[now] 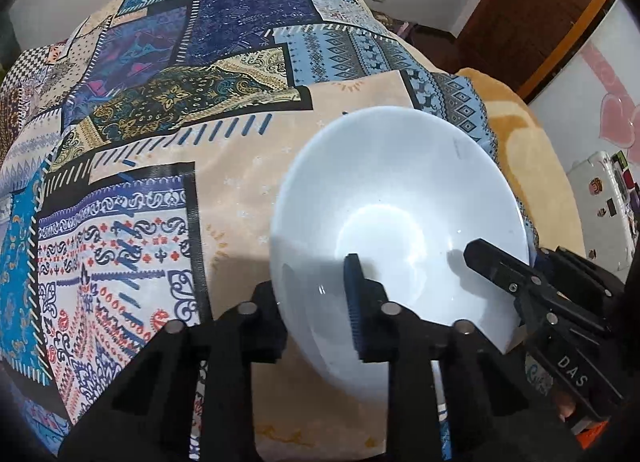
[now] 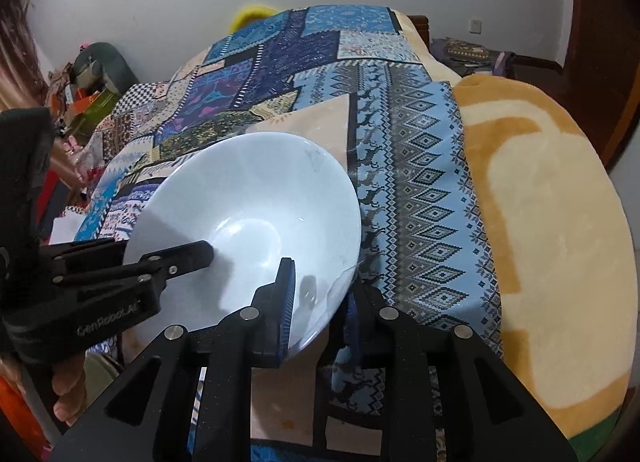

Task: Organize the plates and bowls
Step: 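Grasp the white spotted bowl rim with the left tool while the right tool grips it too, then carry the white spotted bowl with both tools toward the nested bowls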

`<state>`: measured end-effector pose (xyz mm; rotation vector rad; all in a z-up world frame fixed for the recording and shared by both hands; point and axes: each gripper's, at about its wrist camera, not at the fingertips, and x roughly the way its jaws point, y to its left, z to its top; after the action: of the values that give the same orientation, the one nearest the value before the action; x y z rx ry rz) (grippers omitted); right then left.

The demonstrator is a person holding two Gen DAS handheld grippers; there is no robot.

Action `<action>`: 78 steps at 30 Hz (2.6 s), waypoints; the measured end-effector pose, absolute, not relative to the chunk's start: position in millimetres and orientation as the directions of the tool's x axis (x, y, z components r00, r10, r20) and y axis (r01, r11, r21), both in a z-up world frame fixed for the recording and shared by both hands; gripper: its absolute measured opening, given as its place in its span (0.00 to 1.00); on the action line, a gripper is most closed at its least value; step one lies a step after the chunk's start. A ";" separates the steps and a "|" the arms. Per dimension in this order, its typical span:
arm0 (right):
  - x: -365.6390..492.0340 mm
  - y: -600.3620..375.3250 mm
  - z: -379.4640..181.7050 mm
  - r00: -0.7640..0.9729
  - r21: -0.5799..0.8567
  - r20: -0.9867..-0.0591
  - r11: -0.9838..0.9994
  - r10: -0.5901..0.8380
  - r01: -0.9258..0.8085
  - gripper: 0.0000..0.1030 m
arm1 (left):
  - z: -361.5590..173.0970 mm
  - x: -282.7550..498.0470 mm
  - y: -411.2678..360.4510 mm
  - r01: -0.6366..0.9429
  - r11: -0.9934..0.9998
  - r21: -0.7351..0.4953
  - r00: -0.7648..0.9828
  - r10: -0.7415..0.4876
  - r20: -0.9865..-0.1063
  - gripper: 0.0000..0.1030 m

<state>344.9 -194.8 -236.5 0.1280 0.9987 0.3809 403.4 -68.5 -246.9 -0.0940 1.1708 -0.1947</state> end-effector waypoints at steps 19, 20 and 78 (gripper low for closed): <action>313.1 -193.8 -206.3 0.534 0.264 -0.768 0.935 0.353 -0.239 0.16 | -221.5 375.0 -69.9 0.135 0.980 -0.145 0.436 -0.190 -0.880 0.15; 309.8 -193.1 -202.4 0.540 0.262 -0.764 0.934 0.354 -0.241 0.16 | -217.7 372.4 -69.7 0.134 0.980 -0.145 0.441 -0.190 -0.877 0.15; 147.0 -16.7 -149.6 0.522 0.214 -0.690 0.830 0.501 -0.514 0.16 | -114.7 103.3 111.2 -0.093 0.982 -0.167 0.642 -0.069 -0.763 0.14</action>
<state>147.0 -16.7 -149.6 -0.0170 0.8206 0.6082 103.3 111.2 -114.7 -0.1982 0.8747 0.0143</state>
